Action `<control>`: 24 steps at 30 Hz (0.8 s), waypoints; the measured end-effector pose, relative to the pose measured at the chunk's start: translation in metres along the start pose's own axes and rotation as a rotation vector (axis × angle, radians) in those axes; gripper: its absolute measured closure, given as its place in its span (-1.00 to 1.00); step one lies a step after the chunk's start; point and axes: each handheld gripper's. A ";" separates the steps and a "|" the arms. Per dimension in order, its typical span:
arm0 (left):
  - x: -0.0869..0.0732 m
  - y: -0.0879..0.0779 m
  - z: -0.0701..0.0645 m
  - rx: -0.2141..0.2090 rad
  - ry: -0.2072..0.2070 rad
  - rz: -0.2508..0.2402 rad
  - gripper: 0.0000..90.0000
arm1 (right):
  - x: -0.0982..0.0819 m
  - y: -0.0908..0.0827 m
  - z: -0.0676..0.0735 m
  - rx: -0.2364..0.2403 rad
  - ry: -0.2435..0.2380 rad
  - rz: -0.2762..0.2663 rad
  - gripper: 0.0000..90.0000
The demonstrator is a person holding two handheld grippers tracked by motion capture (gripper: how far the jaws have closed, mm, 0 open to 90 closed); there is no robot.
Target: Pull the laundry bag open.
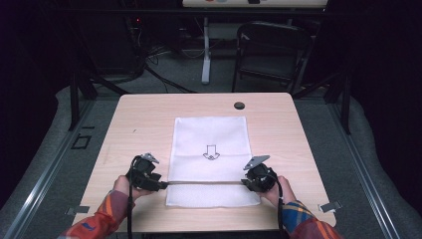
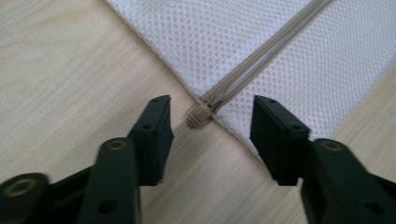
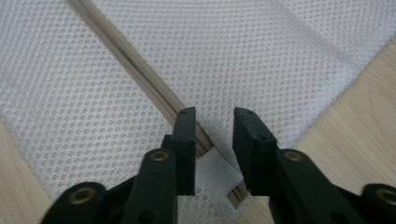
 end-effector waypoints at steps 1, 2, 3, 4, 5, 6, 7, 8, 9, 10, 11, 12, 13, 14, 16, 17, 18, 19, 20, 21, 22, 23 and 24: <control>0.000 -0.001 0.000 0.000 -0.002 -0.005 -0.17 | 0.001 -0.002 0.000 -0.004 0.019 0.001 0.25; 0.000 -0.003 -0.001 -0.003 -0.003 -0.011 -0.29 | 0.002 -0.005 -0.001 -0.012 0.024 0.007 0.08; 0.000 -0.004 -0.001 -0.004 -0.002 -0.014 -0.36 | 0.002 -0.007 -0.002 0.000 0.033 0.011 -0.02; 0.000 -0.005 -0.002 -0.003 -0.004 -0.016 -0.46 | 0.002 -0.010 -0.003 0.001 0.045 0.003 -0.16; 0.000 -0.007 -0.003 -0.004 -0.002 -0.021 -0.52 | 0.002 -0.014 -0.003 -0.005 0.060 0.006 -0.31; -0.001 -0.009 -0.004 -0.001 -0.005 -0.022 -0.55 | 0.001 -0.017 -0.005 -0.009 0.064 0.001 -0.39; -0.001 -0.010 -0.004 0.003 -0.007 -0.025 -0.59 | 0.000 -0.021 -0.005 -0.010 0.079 0.004 -0.49; -0.002 -0.012 -0.005 0.007 -0.008 -0.025 -0.62 | -0.001 -0.025 -0.007 -0.010 0.092 0.006 -0.57; -0.002 -0.014 -0.007 0.014 -0.009 -0.028 -0.64 | -0.003 -0.029 -0.008 -0.011 0.107 -0.001 -0.62; -0.003 -0.016 -0.008 0.018 -0.010 -0.029 -0.66 | -0.004 -0.033 -0.008 -0.020 0.116 -0.006 -0.65; -0.004 -0.018 -0.009 0.021 -0.009 -0.038 -0.66 | -0.005 -0.037 -0.009 -0.022 0.120 -0.003 -0.67; -0.005 -0.020 -0.010 0.019 -0.006 -0.041 -0.67 | -0.005 -0.040 -0.009 -0.023 0.129 -0.002 -0.69; -0.006 -0.022 -0.011 0.012 -0.004 -0.040 -0.67 | -0.007 -0.043 -0.009 -0.025 0.132 -0.004 -0.70; -0.007 -0.022 -0.012 0.005 0.000 -0.042 -0.68 | -0.008 -0.046 -0.010 -0.035 0.135 -0.005 -0.73; -0.011 -0.024 -0.013 0.006 -0.001 -0.044 -0.70 | -0.011 -0.052 -0.011 -0.034 0.144 -0.015 -0.78; -0.012 -0.025 -0.013 0.013 0.003 -0.049 -0.72 | -0.013 -0.054 -0.012 -0.045 0.146 -0.018 -0.81; -0.014 -0.026 -0.013 0.021 0.001 -0.052 -0.74 | -0.016 -0.057 -0.013 -0.046 0.153 -0.022 -0.85; -0.015 -0.027 -0.013 0.030 0.000 -0.056 -0.75 | -0.019 -0.059 -0.015 -0.046 0.161 -0.024 -0.88; -0.016 -0.028 -0.013 0.037 0.003 -0.064 -0.76 | -0.022 -0.060 -0.016 -0.047 0.169 -0.024 -0.91; -0.017 -0.029 -0.013 0.038 -0.004 -0.071 -0.76 | -0.025 -0.062 -0.017 -0.049 0.169 -0.019 -0.94; -0.017 -0.029 -0.013 0.040 -0.008 -0.076 -0.77 | -0.028 -0.063 -0.019 -0.048 0.172 -0.020 -0.95; -0.018 -0.030 -0.012 0.047 -0.001 -0.070 -0.78 | -0.031 -0.064 -0.019 -0.052 0.173 -0.016 -0.96; -0.019 -0.030 -0.012 0.050 -0.012 -0.075 -0.79 | -0.034 -0.066 -0.021 -0.046 0.179 -0.017 -1.00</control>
Point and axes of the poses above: each handheld gripper's, and its own axes: y roughly forward along the jaws, x roughly out of its top, z roughly to its left, and after that the axes turned 11 degrees about y, right-handed
